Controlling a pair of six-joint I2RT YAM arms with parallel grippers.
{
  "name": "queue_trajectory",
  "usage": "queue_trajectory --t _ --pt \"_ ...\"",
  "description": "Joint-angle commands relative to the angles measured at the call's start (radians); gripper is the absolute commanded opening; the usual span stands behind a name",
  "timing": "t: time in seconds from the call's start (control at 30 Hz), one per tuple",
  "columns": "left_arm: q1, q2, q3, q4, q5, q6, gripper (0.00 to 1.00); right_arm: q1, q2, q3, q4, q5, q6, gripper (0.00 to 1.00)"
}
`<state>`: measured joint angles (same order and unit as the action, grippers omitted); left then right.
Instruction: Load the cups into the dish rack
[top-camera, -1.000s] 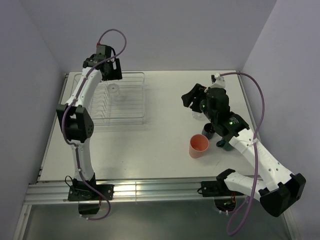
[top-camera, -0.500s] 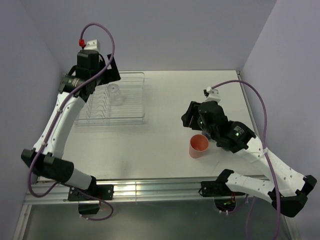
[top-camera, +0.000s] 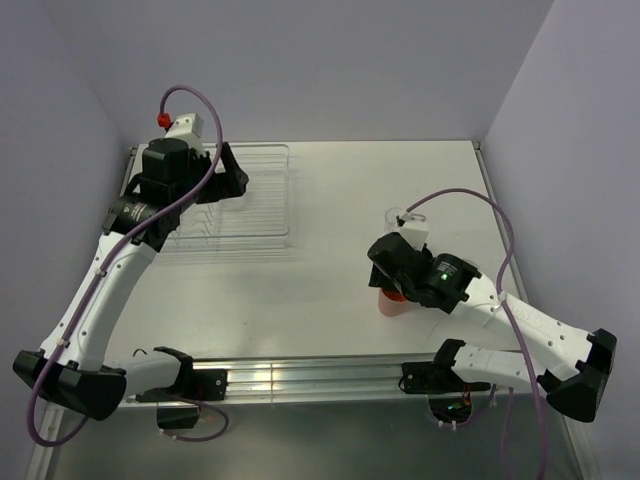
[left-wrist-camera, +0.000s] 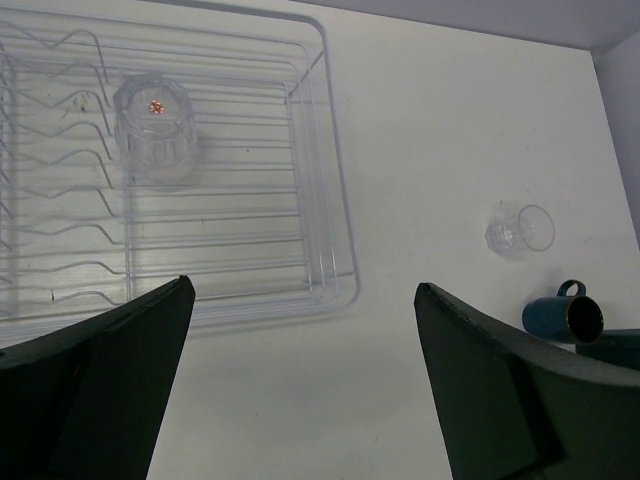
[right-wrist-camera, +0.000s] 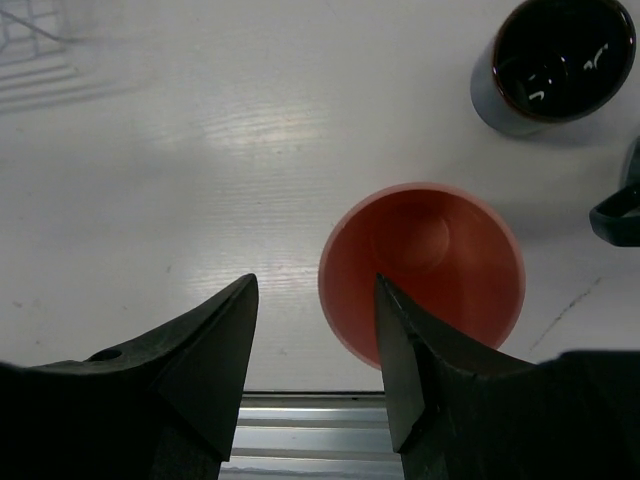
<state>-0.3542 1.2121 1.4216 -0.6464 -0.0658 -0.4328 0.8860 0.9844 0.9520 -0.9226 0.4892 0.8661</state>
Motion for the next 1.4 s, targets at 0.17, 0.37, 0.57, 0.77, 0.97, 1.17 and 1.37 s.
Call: queue_trajectory --t 0.17,0.37,0.57,0.77,0.97,1.17,1.37 --pt "-0.003 -0.049 -0.065 0.063 0.058 0.003 0.99 0.008 0.026 -0.077 0.014 0.034 0.053 0.59" --pt "-0.003 -0.045 -0.093 0.079 0.086 -0.001 0.99 0.008 0.071 -0.11 0.073 0.019 0.036 0.61" --pt "-0.003 -0.049 -0.11 0.083 0.089 0.003 0.99 0.005 0.126 -0.124 0.116 0.018 0.014 0.51" --pt "-0.003 -0.051 -0.124 0.074 0.093 0.014 0.99 0.001 0.155 -0.119 0.125 0.011 -0.015 0.3" --pt "-0.002 -0.051 -0.127 0.071 0.119 0.014 0.99 0.001 0.129 -0.017 0.082 -0.043 -0.068 0.0" --pt "0.052 -0.049 -0.112 0.123 0.367 -0.006 0.99 -0.002 0.097 0.221 0.085 -0.165 -0.159 0.0" --pt "0.24 -0.022 -0.159 0.319 0.791 -0.109 0.99 -0.198 0.142 0.404 0.283 -0.586 -0.254 0.0"
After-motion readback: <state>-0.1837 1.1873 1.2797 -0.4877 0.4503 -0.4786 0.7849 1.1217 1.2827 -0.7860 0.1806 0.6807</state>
